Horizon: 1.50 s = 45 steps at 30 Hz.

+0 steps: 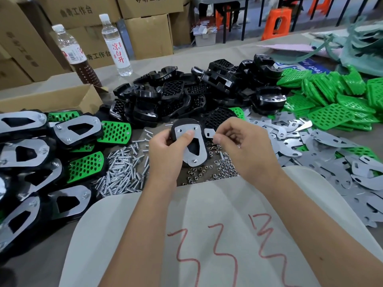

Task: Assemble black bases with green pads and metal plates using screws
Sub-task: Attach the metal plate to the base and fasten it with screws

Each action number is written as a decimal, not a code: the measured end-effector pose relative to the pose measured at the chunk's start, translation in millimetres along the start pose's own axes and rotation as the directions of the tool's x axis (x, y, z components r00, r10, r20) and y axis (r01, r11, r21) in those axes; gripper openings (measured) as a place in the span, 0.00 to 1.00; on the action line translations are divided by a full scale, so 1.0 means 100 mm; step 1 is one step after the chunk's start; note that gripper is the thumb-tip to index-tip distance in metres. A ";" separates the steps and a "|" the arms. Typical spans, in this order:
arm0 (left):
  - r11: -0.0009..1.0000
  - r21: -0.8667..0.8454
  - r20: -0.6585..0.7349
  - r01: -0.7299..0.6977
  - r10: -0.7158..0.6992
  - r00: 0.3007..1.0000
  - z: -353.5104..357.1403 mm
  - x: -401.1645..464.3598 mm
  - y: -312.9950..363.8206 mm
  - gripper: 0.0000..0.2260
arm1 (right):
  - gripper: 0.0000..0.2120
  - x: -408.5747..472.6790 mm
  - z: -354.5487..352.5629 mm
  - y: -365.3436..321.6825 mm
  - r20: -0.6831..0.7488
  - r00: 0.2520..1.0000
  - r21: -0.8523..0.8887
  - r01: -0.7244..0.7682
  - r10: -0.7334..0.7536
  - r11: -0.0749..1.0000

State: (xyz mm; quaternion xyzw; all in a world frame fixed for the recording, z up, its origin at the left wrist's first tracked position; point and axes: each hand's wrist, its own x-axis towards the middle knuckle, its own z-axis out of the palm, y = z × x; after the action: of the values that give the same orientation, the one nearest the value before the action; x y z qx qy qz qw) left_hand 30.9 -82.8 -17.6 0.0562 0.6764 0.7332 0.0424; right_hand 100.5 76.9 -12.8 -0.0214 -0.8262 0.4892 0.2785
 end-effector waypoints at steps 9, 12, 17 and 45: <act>0.996 0.072 0.197 0.048 -0.062 0.978 0.02 -0.07 0.02 0.08 | 0.07 -0.01 0.04 0.00 -0.056 0.998 0.125 0.013 -0.006 0.992; 0.996 0.059 0.211 0.064 -0.075 0.975 0.02 -0.06 0.02 0.08 | 0.07 -0.02 0.05 0.00 -0.045 0.999 0.129 0.024 -0.018 0.991; 0.996 0.062 0.231 0.058 -0.071 0.970 0.02 -0.05 0.01 0.03 | 0.08 -0.01 0.04 0.01 -0.047 0.998 0.151 0.048 -0.041 0.987; 0.992 -0.037 0.269 0.121 -0.106 0.957 0.03 -0.10 0.04 0.09 | 0.04 0.03 0.06 0.09 -0.074 0.996 0.240 -0.034 0.053 0.970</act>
State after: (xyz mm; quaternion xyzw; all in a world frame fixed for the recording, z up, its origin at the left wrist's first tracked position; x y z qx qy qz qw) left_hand 41.1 -81.5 -13.2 0.1143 0.6471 0.7328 0.1766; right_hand 92.9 77.8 -20.4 -0.0253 -0.7492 0.5895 0.3009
